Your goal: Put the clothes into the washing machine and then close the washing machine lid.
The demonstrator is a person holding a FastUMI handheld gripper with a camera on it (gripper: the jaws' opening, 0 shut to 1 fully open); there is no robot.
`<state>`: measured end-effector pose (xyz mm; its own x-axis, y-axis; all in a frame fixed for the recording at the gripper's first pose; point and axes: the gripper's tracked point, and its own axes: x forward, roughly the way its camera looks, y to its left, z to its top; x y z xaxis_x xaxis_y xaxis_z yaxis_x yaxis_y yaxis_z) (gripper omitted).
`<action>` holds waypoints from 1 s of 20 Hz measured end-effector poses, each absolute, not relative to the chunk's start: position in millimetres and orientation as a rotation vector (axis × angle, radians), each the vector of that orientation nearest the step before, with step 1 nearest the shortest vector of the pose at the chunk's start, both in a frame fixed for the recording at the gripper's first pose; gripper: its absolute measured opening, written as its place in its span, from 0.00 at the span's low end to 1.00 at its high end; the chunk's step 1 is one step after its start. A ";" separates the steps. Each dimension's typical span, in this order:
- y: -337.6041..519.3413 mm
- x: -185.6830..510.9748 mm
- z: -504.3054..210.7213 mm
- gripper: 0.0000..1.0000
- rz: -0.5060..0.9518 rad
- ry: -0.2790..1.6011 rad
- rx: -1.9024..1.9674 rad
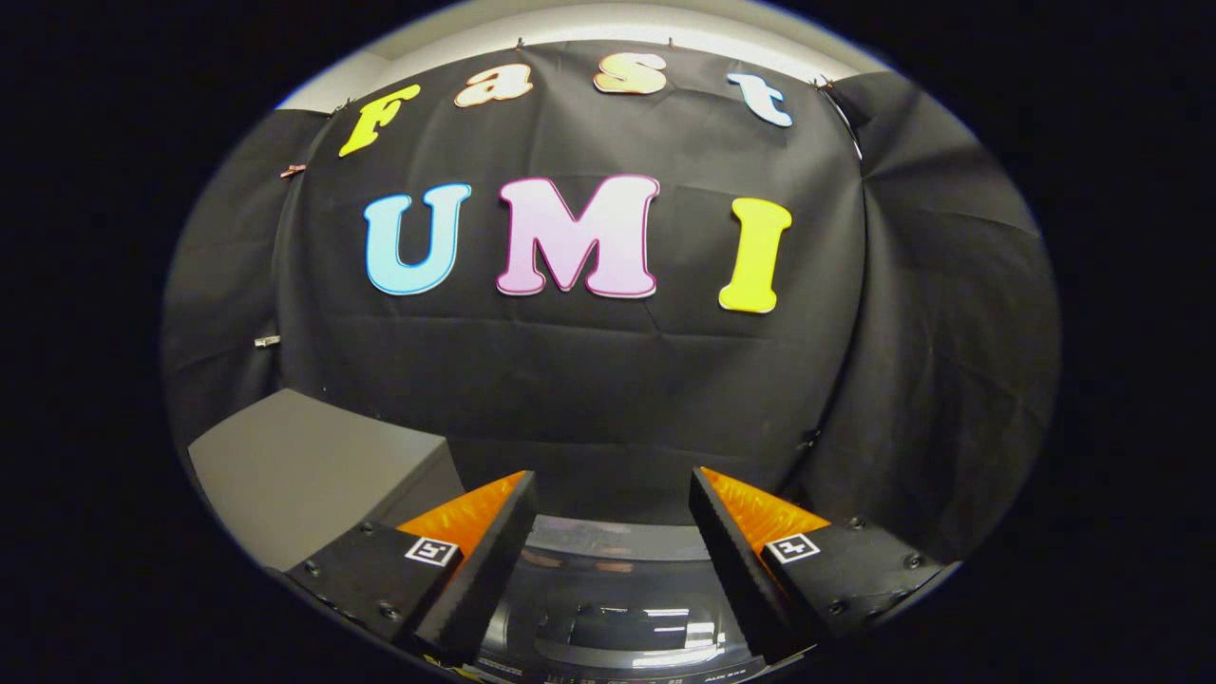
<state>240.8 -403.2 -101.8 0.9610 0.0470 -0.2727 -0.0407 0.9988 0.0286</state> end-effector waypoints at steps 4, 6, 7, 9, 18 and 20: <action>-388.3 235.6 -80.3 1.00 0.015 0.247 0.055; -378.1 228.0 -68.6 1.00 0.001 0.231 0.076; -370.3 224.0 -64.3 1.00 -0.003 0.224 0.082; -346.6 213.2 -55.0 1.00 0.000 0.210 0.094; -132.0 141.1 -17.4 1.00 0.109 0.173 0.172; -89.1 126.5 -6.9 1.00 0.138 0.148 0.180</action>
